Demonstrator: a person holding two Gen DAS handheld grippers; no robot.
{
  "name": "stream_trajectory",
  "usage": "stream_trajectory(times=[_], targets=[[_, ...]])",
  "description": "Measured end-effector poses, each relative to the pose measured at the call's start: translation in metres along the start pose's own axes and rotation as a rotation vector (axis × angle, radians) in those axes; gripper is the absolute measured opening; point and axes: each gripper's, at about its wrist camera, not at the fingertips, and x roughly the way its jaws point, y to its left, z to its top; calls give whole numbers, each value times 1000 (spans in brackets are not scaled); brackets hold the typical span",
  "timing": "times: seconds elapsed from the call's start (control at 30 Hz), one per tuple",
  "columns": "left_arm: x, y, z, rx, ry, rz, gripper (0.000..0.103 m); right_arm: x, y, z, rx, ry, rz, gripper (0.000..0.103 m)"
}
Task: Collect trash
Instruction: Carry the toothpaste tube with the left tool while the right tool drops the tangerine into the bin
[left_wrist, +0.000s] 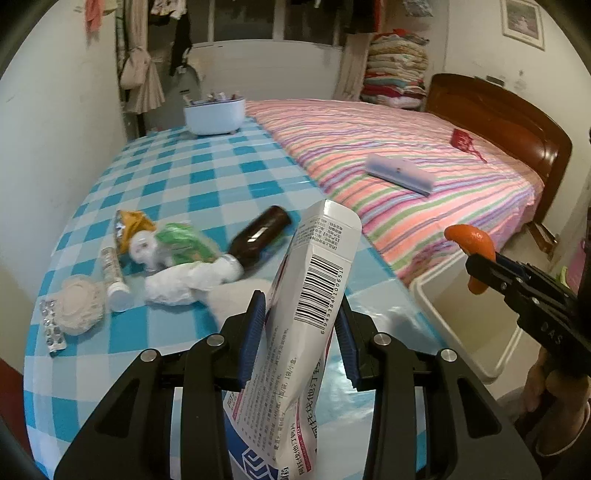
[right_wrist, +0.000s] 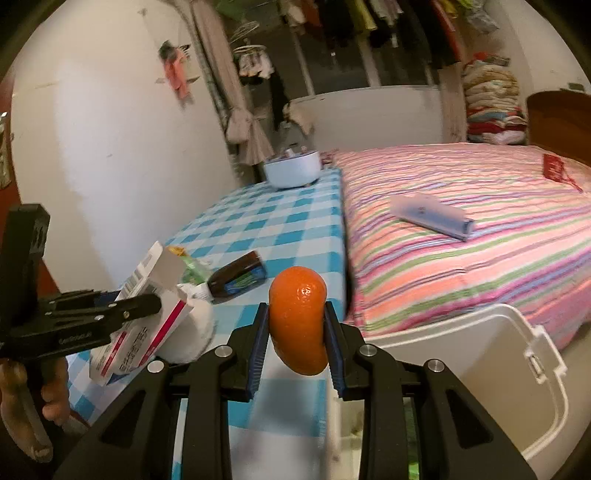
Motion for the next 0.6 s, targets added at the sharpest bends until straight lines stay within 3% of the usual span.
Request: stream_trajectory(times=[0.33,0.6], targets=[[4,-57,0,88,6,-74,37,-32,-42,-6,70,-66,-109,28],[4,-86,5,137,-20,-100,32,-50,-62,-11,109,-105,-136,28]])
